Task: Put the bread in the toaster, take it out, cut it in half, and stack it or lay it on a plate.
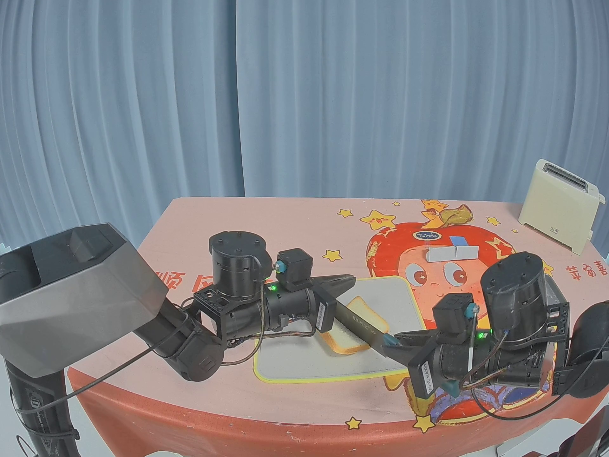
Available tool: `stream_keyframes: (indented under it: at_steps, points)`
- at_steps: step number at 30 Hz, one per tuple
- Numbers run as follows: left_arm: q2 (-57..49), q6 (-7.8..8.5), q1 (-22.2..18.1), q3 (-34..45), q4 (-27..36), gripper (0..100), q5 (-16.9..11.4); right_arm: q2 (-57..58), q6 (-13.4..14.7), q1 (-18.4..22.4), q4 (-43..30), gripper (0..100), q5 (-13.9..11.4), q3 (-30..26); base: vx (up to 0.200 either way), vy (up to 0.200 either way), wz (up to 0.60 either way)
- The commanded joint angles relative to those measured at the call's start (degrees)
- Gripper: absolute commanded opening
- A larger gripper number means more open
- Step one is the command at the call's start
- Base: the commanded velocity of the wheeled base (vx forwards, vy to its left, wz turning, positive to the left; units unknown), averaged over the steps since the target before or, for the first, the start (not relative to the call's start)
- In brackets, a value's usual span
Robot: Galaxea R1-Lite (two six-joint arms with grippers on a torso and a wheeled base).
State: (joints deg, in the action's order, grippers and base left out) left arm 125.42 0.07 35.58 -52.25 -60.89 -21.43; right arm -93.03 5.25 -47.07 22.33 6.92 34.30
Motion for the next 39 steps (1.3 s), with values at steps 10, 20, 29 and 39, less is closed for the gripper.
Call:
stream_keyframes:
  at_steps: [10, 20, 29, 39]
  points:
    - [0.2, -0.16, 0.1, -1.0, 0.5, 0, 0.1, -0.5, 0.0, 0.1, -0.1, 0, 0.1, -1.1, 0.000, 0.000, 0.00]
    - [0.7, -0.16, -0.1, 0.0, 0.4, 0, 0.2, 0.0, 0.1, 0.1, 0.1, 0, 0.5, -0.6, 0.000, 0.000, 0.00]
    - [-0.5, -0.42, 0.2, -1.9, 1.0, 0, 1.0, -0.2, 0.1, 0.1, 0.1, 0, 0.5, -1.5, 0.000, 0.000, 0.00]
    - [0.7, -0.07, 0.0, 0.0, 0.4, 0, 1.0, 0.0, 0.2, 0.2, 0.1, 0, 0.5, 0.4, 0.000, 0.000, 0.00]
